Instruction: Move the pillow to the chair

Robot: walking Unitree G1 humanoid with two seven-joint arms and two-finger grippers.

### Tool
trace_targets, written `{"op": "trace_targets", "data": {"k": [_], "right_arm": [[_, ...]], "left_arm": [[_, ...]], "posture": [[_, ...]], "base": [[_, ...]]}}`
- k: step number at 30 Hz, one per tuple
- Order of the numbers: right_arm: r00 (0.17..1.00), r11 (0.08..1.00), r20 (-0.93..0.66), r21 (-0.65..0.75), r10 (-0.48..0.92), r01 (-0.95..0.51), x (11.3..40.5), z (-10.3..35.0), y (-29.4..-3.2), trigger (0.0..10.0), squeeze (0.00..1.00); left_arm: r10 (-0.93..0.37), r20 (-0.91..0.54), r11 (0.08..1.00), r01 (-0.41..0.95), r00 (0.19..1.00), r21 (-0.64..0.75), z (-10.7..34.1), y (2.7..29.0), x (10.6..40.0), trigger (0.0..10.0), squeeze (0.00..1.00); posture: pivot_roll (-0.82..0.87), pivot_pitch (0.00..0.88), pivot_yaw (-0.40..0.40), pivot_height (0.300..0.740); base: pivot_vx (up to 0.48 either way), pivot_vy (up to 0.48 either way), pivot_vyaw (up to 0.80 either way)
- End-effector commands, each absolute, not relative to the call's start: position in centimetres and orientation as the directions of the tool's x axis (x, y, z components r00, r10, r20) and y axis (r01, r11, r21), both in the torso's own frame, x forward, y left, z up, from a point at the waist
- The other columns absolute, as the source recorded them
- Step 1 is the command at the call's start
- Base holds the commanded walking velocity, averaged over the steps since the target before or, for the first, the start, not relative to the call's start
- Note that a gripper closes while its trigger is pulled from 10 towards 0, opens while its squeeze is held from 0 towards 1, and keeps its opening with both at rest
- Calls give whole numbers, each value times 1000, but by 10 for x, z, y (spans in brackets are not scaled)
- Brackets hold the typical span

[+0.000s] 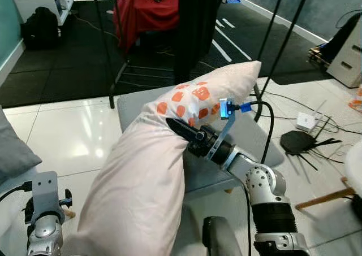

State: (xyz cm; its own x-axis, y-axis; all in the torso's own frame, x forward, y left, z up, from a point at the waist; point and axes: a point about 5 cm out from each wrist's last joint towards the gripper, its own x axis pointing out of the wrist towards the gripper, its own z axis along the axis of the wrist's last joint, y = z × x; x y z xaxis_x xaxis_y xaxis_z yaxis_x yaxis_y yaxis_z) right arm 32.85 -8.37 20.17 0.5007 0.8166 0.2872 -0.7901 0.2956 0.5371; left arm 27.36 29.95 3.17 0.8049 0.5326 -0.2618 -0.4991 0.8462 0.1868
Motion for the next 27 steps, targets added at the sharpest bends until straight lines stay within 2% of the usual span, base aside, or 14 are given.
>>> {"op": "trace_targets", "data": {"k": [1, 27], "right_arm": [[457, 258, 351, 487, 817, -834, 326, 217, -81, 10000, 0], [465, 275, 336, 481, 819, -833, 329, 216, -79, 10000, 0]], "left_arm": [[525, -291, 851, -487, 800, 197, 24, 295, 269, 10000, 0], [509, -331, 861, -464, 795, 209, 13, 289, 263, 10000, 0]], "posture": [[-92, 70, -41, 537], [-91, 69, -45, 636]], "base": [[0, 0, 0], [0, 0, 0]]}}
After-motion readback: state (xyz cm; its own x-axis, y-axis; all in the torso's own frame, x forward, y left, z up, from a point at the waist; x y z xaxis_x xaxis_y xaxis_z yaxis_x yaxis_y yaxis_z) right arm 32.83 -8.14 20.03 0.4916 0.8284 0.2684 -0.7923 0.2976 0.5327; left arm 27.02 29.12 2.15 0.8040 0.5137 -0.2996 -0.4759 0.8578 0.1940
